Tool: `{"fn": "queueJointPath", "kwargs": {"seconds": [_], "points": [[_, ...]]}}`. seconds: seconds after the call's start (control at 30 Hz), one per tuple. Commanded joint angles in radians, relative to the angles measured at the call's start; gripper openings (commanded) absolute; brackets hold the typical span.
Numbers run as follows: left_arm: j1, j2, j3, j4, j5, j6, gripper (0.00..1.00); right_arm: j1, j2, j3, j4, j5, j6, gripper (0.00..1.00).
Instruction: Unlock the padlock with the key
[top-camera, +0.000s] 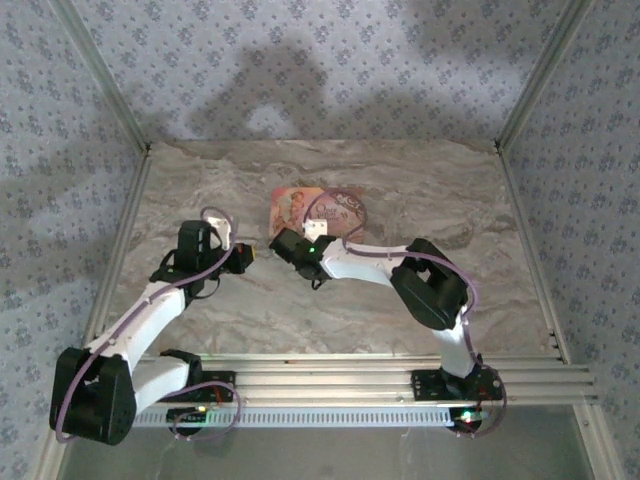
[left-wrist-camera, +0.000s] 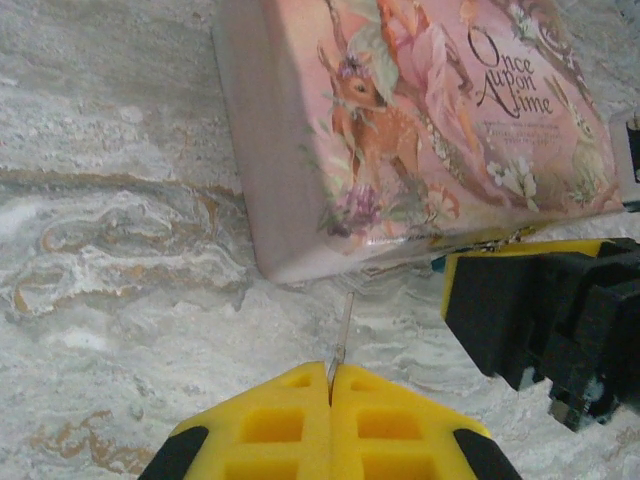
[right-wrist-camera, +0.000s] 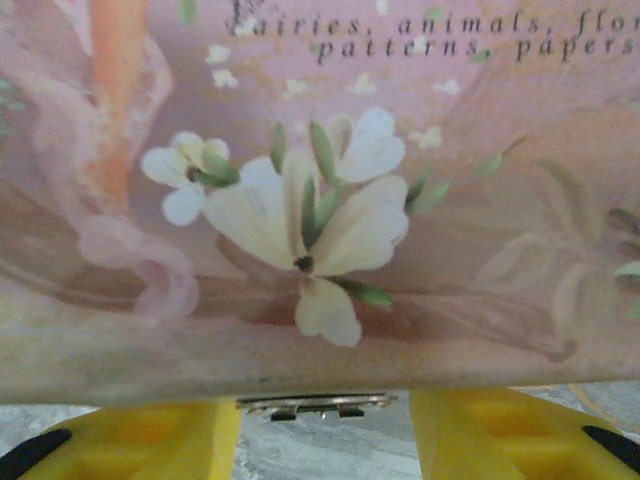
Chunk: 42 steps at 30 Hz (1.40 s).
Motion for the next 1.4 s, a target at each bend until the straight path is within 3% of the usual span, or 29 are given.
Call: {"fn": "queueJointPath", "kwargs": {"seconds": [0.0, 0.87, 1.17, 1.37], "points": [[-0.003, -0.026, -0.015, -0.002, 0.034, -0.003, 0.0, 0.018, 0.022, -0.005, 0.015, 0.09, 0.037, 0.47], [-0.004, -0.061, -0.042, 0.0, 0.047, 0.001, 0.0, -0.029, 0.073, 0.009, 0.075, 0.028, -0.059, 0.37], [-0.005, -0.07, -0.046, -0.002, 0.048, 0.006, 0.0, -0.042, 0.051, 0.015, 0.076, -0.012, -0.123, 0.17], [-0.005, -0.084, -0.049, -0.005, 0.059, 0.013, 0.0, -0.06, -0.01, 0.003, 0.067, -0.141, -0.2, 0.05]]}}
